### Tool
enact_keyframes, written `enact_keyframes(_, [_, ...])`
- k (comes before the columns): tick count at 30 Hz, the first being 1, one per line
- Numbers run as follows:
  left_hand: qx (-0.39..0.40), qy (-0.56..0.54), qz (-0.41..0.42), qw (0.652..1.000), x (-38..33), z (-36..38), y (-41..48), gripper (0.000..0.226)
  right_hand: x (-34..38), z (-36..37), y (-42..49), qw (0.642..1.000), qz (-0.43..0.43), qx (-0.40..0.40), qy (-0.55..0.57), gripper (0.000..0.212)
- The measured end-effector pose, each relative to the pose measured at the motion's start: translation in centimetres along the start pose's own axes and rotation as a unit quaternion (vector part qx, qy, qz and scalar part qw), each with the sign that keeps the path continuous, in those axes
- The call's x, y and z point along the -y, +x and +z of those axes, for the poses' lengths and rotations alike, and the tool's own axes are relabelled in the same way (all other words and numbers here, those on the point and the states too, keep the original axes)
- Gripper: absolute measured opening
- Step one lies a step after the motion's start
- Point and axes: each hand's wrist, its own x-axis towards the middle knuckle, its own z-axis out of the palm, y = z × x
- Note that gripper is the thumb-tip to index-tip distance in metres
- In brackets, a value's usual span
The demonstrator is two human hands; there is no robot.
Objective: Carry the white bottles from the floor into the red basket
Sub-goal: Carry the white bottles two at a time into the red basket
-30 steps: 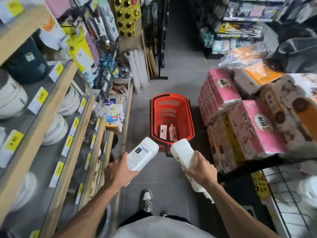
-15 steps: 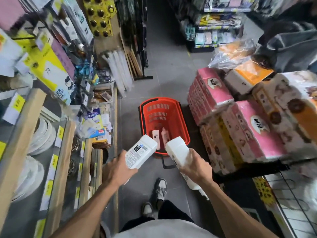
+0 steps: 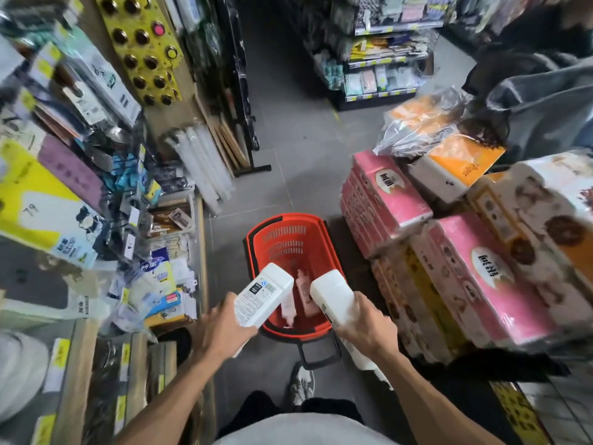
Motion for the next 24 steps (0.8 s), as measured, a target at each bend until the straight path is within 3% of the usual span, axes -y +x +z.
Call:
enact_keyframes(9, [0.045, -0.009, -0.004, 0.999, -1.3, 0.7, 6.1, 0.067, 1.4, -1.3, 6.0, 0.999, 0.043, 0.028, 0.010, 0.069])
enact_keyframes(19, [0.109, -0.031, 0.026, 0.993, -2.2, 0.8, 15.3, 0.068, 5.1, 0.3, 12.3, 0.993, 0.110, 0.041, 0.033, 0.077])
enact_keyframes(24, [0.136, -0.058, 0.001, 0.989, -2.0, 1.1, 20.4, 0.068, 7.2, 1.8, 15.6, 0.987, 0.143, 0.044, 0.049, 0.082])
